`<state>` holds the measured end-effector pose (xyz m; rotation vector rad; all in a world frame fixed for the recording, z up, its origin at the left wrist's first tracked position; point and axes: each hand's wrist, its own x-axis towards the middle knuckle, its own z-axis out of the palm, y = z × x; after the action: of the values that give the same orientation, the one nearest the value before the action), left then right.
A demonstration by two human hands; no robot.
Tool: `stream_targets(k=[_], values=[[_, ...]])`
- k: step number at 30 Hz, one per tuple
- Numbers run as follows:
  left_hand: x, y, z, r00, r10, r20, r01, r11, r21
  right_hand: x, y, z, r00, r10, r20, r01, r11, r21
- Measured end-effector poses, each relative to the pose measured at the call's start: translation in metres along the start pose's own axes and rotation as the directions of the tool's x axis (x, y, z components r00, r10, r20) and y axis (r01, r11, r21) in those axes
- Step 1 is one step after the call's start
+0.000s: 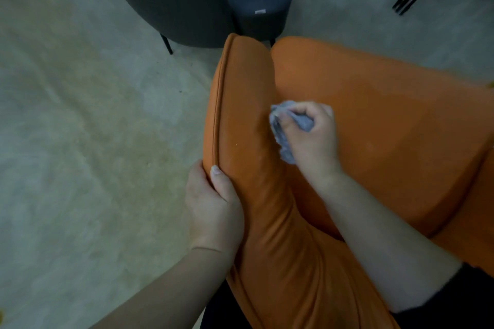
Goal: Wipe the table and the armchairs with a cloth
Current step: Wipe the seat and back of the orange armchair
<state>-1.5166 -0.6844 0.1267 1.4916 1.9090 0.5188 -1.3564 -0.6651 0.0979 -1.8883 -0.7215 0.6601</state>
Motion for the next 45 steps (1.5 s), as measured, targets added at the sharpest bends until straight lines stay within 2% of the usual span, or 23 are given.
stream_targets(k=[3, 6, 10, 17, 20, 23, 25, 27, 29, 31, 33, 36, 38, 42, 45], values=[[-0.001, 0.0, -0.001, 0.998, 0.069, -0.012, -0.069, 0.997, 0.043, -0.005, -0.031, 0.017, 0.984, -0.1, 0.148, 0.088, 0.992, 0.086], [-0.001, 0.002, -0.002, 0.998, 0.065, -0.006, -0.065, 0.998, 0.019, -0.013, -0.039, 0.022, 0.94, -0.143, 0.308, 0.145, 0.989, 0.017], [-0.001, 0.001, -0.002, 0.998, 0.063, -0.007, -0.063, 0.998, -0.006, -0.023, -0.034, 0.016, 0.92, -0.211, 0.332, 0.247, 0.966, -0.072], [0.0, 0.001, -0.002, 0.999, 0.044, 0.002, -0.044, 0.999, 0.021, -0.023, -0.019, 0.015, 0.902, -0.256, 0.346, 0.304, 0.948, -0.09], [0.0, 0.002, -0.001, 0.999, 0.037, 0.0, -0.037, 0.999, 0.039, -0.018, -0.007, 0.012, 0.934, -0.228, 0.276, 0.262, 0.961, -0.093], [-0.001, 0.004, -0.002, 0.999, 0.035, 0.004, -0.035, 0.999, 0.034, -0.004, 0.007, -0.003, 0.998, -0.034, 0.06, 0.039, 0.997, -0.072], [-0.002, 0.004, -0.002, 1.0, 0.024, 0.004, -0.024, 1.0, 0.019, 0.0, 0.009, -0.012, 0.997, 0.074, 0.012, -0.074, 0.997, 0.007], [-0.001, 0.004, -0.002, 1.0, 0.018, 0.001, -0.018, 1.0, 0.01, -0.004, -0.003, -0.009, 0.998, 0.015, 0.055, -0.017, 0.999, 0.042], [-0.001, 0.003, -0.002, 0.999, 0.036, -0.003, -0.036, 0.999, 0.013, -0.014, -0.02, 0.002, 0.984, -0.085, 0.154, 0.079, 0.996, 0.045], [-0.001, 0.004, -0.003, 0.999, 0.045, -0.005, -0.045, 0.999, 0.012, -0.026, -0.032, 0.016, 0.962, -0.17, 0.213, 0.177, 0.984, -0.017], [-0.001, 0.003, -0.003, 0.999, 0.043, -0.003, -0.043, 0.999, 0.005, -0.035, -0.032, 0.023, 0.952, -0.219, 0.215, 0.239, 0.968, -0.072], [-0.001, 0.002, -0.003, 0.999, 0.04, -0.01, -0.04, 0.999, 0.006, -0.039, -0.011, 0.018, 0.947, -0.249, 0.204, 0.262, 0.965, -0.035], [-0.001, 0.002, -0.001, 0.999, 0.049, -0.018, -0.049, 0.999, 0.002, -0.034, 0.007, 0.008, 0.962, -0.202, 0.183, 0.213, 0.976, -0.039], [-0.003, 0.003, -0.001, 1.0, 0.021, 0.002, -0.021, 1.0, 0.001, -0.024, 0.025, -0.013, 0.996, 0.082, 0.018, -0.082, 0.996, -0.034], [-0.002, 0.004, -0.001, 1.0, 0.016, 0.003, -0.016, 1.0, -0.004, -0.025, 0.019, -0.013, 0.998, 0.066, -0.021, -0.065, 0.997, 0.046]])
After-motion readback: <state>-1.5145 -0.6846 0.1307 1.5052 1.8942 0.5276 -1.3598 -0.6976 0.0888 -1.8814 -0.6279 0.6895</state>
